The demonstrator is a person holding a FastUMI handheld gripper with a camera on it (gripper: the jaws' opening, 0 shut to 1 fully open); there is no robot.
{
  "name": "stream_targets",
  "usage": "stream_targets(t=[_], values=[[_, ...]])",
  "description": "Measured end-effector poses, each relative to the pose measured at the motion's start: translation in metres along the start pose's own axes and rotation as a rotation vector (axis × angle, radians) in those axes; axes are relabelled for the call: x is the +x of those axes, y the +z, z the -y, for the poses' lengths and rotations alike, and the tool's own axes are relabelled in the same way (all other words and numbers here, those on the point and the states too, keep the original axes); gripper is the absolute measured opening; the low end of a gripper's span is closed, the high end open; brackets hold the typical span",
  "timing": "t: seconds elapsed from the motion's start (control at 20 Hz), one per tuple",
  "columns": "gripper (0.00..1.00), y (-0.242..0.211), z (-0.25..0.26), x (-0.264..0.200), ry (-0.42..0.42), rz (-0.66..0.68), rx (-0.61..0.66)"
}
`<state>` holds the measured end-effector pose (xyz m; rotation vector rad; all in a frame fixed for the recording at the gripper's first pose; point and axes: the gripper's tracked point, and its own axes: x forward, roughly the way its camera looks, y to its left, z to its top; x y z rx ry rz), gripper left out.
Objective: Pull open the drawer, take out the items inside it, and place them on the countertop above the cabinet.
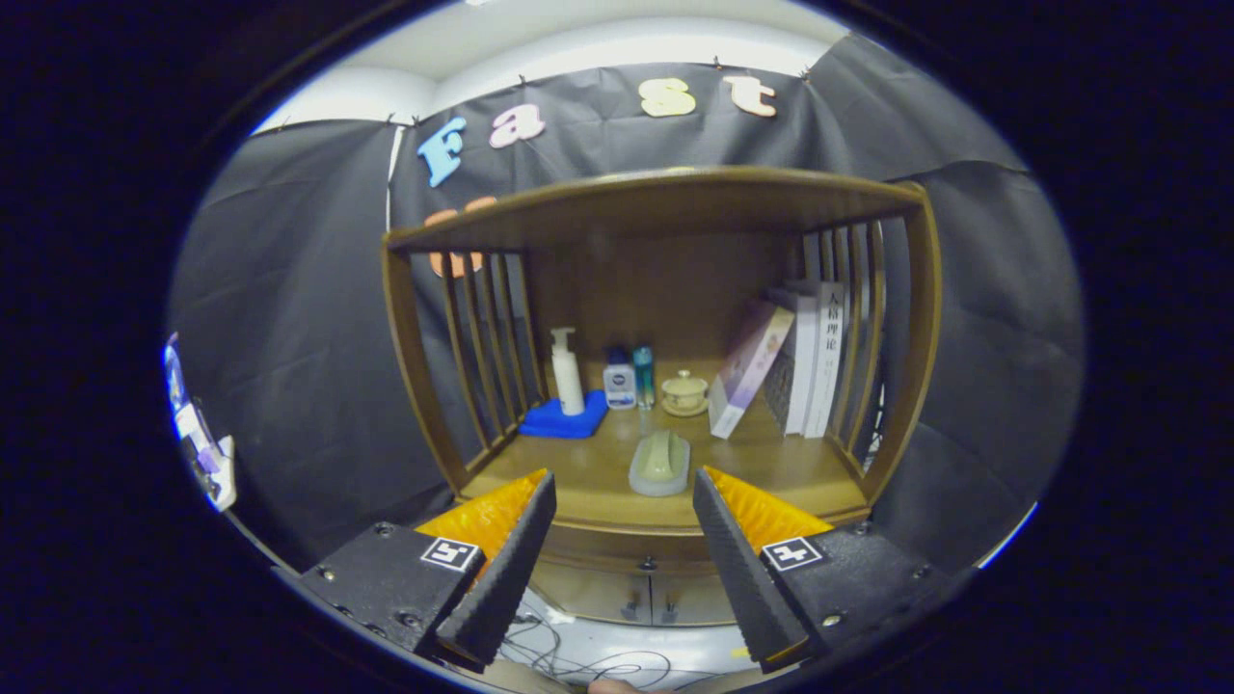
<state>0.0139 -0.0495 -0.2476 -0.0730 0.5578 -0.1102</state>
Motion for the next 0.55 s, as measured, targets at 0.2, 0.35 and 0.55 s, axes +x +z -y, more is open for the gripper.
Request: stream_targets(t=[0.2,0.35,0.55], values=[[0.92,0.035,-0.007,-0.032,0.036,0.063,-0.016],[0.92,0.052,-0.009,-0.048,0.069,0.084,0.002],[0.92,0.075,-0.005,-0.065,0.069,0.128,-0.018]])
